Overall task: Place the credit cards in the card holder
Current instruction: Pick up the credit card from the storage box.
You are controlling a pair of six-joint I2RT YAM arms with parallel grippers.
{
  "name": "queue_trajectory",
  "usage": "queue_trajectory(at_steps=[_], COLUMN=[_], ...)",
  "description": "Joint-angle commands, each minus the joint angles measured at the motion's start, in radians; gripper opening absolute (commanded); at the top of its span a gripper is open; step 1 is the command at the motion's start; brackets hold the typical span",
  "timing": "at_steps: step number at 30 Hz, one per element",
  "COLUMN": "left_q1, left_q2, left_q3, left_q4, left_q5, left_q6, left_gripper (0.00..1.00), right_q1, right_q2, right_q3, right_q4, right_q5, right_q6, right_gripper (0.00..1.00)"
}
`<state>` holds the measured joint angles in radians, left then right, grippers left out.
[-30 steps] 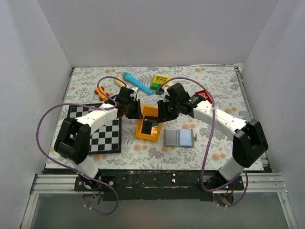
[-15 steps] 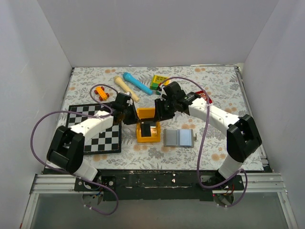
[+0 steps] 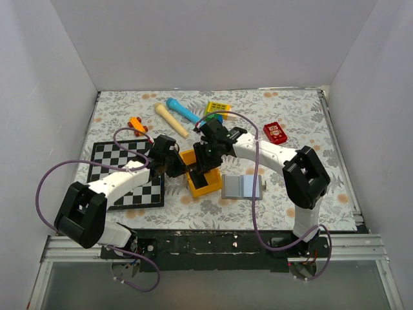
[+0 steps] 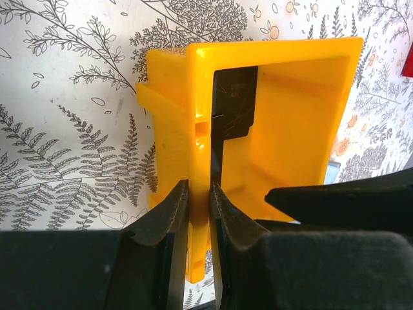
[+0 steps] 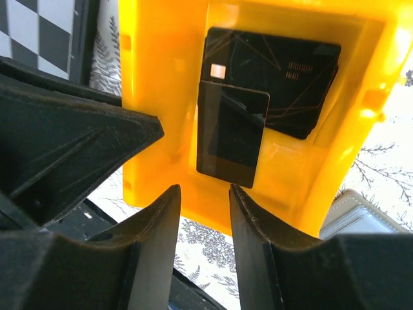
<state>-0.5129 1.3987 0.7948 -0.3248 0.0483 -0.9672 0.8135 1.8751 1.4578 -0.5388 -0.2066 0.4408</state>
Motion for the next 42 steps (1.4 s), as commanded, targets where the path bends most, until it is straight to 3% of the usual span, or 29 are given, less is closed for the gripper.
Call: queue_trajectory(at_steps=[1,9,15,42], left_q1=[-0.006,-0.006,-0.006,-0.006], left_q2=[-0.033,-0.032,-0.026,0.011], left_q3=[0.003,0.009,0.014,0.043], left_q4=[-0.028,-0.030,-0.030,-0.030], left_q5=[-0.068,-0.071,-0.065,-0.054], left_q6=[-0.057,-0.048,-0.039,-0.019], left_gripper=[0.00,0.00,0.00,0.00], right_q1=[0.036,0.047,0.047,0.058], right_q2=[0.019,0.061,0.097,0.213], right_q3=[0.042,-0.007,-0.017,0.068], right_q4=[-0.061,-0.001,0.083,-0.018], right_q5=[0.116,0.200,0.245,0.429], right_q6=[-0.017,0.012,-0.002,-0.034], right_gripper=[0.47,0.59,0.59,0.60])
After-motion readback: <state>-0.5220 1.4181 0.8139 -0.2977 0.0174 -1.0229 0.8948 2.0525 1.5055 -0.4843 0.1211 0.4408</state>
